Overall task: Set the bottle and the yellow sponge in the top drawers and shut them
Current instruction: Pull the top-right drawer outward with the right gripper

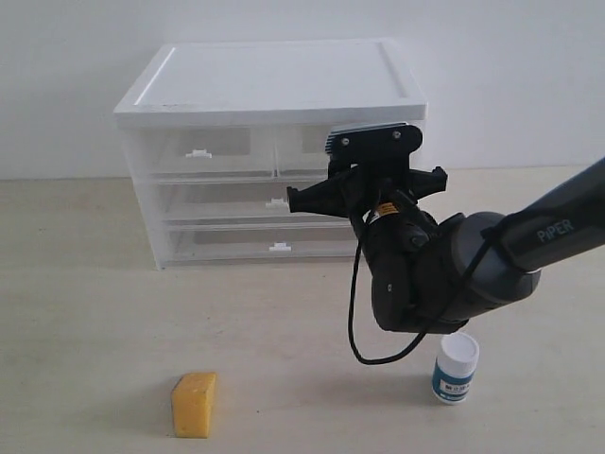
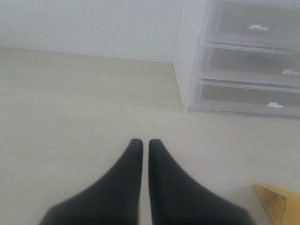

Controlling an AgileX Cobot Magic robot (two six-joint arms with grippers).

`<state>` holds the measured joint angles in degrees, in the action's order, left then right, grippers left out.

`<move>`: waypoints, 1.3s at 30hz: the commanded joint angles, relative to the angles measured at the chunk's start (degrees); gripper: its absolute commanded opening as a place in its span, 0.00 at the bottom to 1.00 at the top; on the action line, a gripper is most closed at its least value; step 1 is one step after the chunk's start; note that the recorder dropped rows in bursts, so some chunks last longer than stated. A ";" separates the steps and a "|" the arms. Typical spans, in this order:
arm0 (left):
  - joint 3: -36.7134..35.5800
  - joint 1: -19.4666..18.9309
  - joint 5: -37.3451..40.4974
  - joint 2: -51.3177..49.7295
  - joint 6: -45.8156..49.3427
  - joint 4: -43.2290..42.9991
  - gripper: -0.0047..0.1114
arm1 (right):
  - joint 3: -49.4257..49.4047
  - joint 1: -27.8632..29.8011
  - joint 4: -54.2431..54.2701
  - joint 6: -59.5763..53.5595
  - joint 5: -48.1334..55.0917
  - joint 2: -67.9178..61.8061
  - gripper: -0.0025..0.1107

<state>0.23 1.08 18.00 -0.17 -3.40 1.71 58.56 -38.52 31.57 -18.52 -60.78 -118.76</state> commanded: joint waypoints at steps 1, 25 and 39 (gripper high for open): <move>-0.23 0.17 -0.18 0.17 0.02 -0.05 0.08 | -0.18 0.68 -1.04 -0.24 3.68 0.42 0.02; -0.23 0.17 -0.18 0.17 0.02 -0.05 0.08 | -10.79 -3.21 -0.43 0.43 3.32 7.56 0.02; -0.23 0.17 -0.18 0.17 0.02 -0.05 0.08 | -16.34 -6.62 1.30 1.37 2.83 12.26 0.02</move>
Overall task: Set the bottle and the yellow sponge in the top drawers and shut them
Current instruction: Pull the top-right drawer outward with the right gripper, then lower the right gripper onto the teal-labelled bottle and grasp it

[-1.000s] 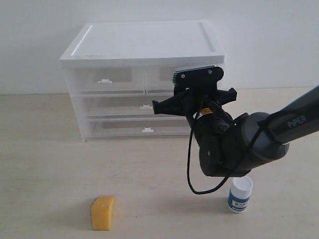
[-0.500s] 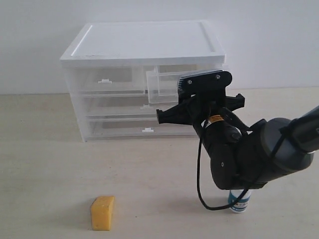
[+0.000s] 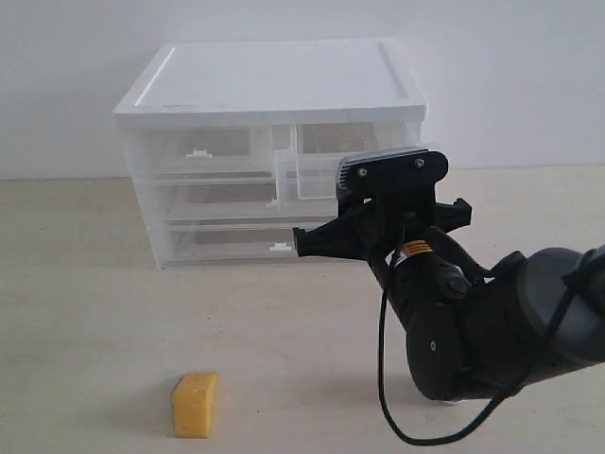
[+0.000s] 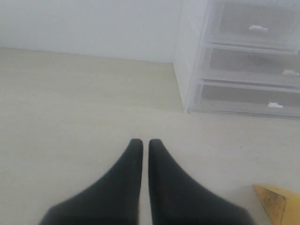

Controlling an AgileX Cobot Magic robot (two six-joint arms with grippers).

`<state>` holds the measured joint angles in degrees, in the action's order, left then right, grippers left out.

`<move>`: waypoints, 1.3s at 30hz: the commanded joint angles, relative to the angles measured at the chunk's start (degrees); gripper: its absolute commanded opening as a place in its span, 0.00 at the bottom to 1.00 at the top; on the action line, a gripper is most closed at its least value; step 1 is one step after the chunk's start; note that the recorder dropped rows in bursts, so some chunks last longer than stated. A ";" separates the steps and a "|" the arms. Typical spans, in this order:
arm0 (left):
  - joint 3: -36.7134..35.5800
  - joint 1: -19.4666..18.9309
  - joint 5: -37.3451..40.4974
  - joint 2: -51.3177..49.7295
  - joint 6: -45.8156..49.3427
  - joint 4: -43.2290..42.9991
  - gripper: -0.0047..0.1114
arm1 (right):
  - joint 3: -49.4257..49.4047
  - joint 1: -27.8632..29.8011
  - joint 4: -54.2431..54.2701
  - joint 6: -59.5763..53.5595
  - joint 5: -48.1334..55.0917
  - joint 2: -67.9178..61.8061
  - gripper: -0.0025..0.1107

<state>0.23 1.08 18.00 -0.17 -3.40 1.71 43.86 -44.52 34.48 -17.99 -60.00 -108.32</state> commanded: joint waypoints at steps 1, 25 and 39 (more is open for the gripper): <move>-0.23 0.17 -0.18 0.17 0.02 -0.05 0.08 | -2.09 -0.62 -1.61 1.21 1.98 2.23 0.02; -0.23 0.17 -0.18 0.17 0.02 -0.05 0.08 | -6.34 -7.99 4.36 -2.08 4.65 5.43 0.02; -0.23 0.17 -0.18 0.17 0.02 -0.05 0.08 | -8.60 -7.99 0.90 -2.52 9.66 7.92 0.48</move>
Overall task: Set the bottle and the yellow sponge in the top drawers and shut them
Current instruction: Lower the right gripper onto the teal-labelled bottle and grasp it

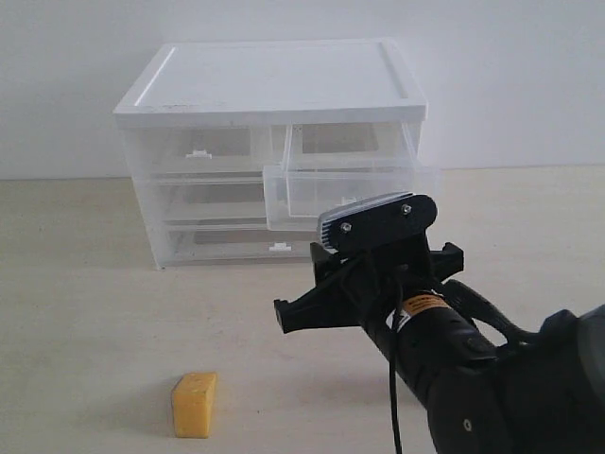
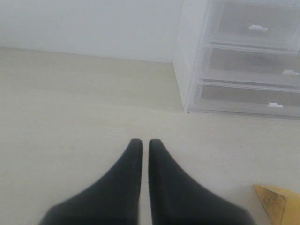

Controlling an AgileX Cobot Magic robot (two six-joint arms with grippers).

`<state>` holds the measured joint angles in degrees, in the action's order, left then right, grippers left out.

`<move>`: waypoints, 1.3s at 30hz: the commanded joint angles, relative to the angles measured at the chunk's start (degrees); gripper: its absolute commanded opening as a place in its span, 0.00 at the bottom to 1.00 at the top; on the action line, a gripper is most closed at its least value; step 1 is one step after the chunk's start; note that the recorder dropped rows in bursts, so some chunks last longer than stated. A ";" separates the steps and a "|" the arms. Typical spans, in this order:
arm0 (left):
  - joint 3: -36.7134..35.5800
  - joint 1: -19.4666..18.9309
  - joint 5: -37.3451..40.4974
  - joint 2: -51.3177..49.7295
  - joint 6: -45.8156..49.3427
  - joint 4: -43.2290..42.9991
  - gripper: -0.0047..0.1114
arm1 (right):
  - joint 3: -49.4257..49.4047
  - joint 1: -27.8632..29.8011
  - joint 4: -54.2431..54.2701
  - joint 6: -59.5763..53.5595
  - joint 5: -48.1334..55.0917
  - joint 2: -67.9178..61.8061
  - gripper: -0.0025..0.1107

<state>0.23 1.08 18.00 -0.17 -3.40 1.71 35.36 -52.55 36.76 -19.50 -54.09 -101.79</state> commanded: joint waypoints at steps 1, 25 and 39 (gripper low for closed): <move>-0.23 0.17 -0.18 0.17 0.02 -0.05 0.08 | 0.37 0.04 -1.38 -2.29 6.59 2.31 0.48; -0.23 0.17 -0.18 0.17 0.02 -0.05 0.08 | 24.91 11.60 -46.29 17.69 102.45 13.81 0.43; -0.23 0.17 -0.18 0.17 0.02 -0.05 0.08 | 20.33 18.97 -52.58 29.52 98.92 13.70 0.62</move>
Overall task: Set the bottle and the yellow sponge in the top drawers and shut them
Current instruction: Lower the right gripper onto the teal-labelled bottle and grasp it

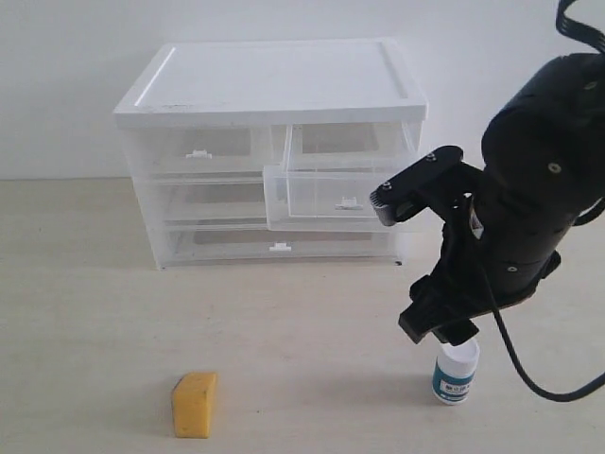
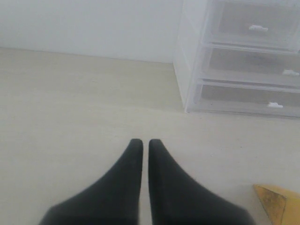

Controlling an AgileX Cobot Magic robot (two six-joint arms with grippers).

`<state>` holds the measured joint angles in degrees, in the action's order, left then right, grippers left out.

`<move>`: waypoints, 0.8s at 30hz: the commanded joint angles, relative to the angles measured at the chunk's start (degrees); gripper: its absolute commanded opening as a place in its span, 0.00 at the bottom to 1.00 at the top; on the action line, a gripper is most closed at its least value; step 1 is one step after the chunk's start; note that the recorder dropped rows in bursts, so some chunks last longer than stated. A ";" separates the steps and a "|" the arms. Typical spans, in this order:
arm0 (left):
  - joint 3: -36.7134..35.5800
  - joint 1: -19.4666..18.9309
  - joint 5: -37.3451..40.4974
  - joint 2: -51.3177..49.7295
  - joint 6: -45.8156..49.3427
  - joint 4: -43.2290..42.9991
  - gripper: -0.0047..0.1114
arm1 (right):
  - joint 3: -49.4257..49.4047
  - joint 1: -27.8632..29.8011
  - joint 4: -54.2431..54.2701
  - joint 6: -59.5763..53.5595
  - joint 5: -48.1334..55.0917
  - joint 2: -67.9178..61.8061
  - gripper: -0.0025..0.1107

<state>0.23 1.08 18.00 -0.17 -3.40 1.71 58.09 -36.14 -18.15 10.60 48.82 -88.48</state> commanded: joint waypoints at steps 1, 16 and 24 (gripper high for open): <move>-0.23 0.17 -0.18 0.17 0.02 -0.05 0.08 | -3.18 3.03 2.71 -0.83 -5.40 0.39 0.62; -0.23 0.17 -0.18 0.17 0.02 -0.05 0.08 | -7.46 3.71 5.66 -1.06 -14.40 -7.09 0.52; -0.23 0.17 -0.18 0.17 0.02 -0.05 0.08 | -7.46 3.71 6.47 -1.35 -13.15 -4.60 0.03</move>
<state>0.23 1.08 18.00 -0.17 -3.40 1.71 50.80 -32.70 -12.40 9.63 34.90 -94.98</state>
